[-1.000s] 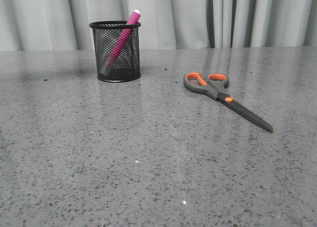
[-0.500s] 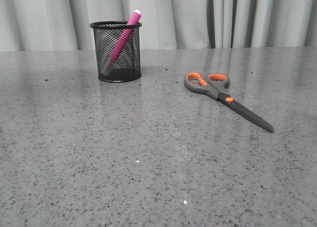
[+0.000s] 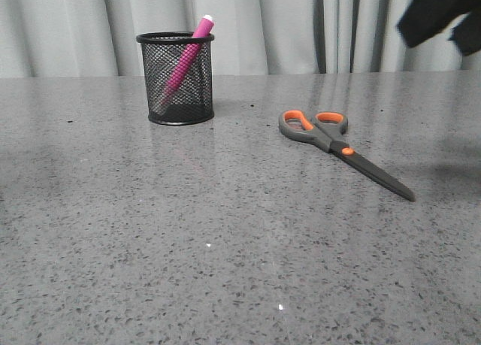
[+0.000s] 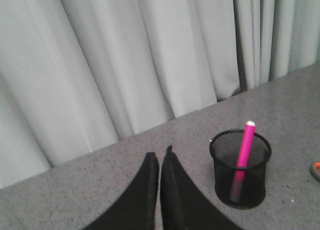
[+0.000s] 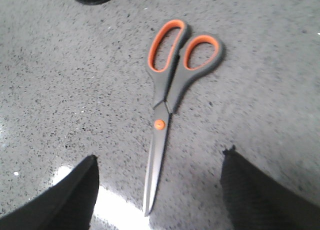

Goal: Put pen and scissors into bin
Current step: 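Move the right gripper above the orange-handled scissors, then lower the right gripper and grasp the scissors by the handles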

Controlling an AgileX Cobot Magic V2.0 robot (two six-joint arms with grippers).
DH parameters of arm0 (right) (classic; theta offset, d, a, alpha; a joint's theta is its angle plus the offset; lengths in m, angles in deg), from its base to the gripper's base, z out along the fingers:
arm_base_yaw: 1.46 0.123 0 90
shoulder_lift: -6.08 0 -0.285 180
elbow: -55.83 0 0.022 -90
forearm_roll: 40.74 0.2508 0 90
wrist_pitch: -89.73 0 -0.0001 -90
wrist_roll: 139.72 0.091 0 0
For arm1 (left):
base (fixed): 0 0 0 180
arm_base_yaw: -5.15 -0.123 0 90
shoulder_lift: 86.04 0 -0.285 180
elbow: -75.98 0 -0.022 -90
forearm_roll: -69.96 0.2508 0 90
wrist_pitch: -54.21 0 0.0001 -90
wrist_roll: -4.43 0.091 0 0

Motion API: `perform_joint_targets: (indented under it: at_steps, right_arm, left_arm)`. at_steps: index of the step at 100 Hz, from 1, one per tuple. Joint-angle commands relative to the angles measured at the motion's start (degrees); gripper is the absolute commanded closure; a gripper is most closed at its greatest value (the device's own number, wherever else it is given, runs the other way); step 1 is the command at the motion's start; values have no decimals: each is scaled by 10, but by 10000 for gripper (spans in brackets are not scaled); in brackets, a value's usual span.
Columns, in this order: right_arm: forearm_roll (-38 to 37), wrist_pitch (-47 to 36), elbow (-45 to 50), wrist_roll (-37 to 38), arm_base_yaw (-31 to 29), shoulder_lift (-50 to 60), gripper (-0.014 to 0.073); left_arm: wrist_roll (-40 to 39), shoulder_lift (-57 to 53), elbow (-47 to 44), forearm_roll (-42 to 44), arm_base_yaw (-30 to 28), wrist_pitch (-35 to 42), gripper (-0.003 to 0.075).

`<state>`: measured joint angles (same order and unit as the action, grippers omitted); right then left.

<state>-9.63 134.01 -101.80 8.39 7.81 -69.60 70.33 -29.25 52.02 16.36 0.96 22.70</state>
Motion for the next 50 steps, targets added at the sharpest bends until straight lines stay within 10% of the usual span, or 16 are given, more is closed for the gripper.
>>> perform_joint_targets:
  at_steps: [1, 24, 50]
  right_arm:
    - [-8, -3, -53, 4, 17, -36, 129]
    - [-218, 33, -158, 156, 90, -131, 129]
    - [-242, 107, -257, 218, 120, -238, 129]
  left_arm:
    - [-6, -28, -15, -23, -1, 27, 739]
    - [-6, -51, -37, -23, -1, 28, 739]
    - [-6, -51, -37, -23, -1, 32, 739]
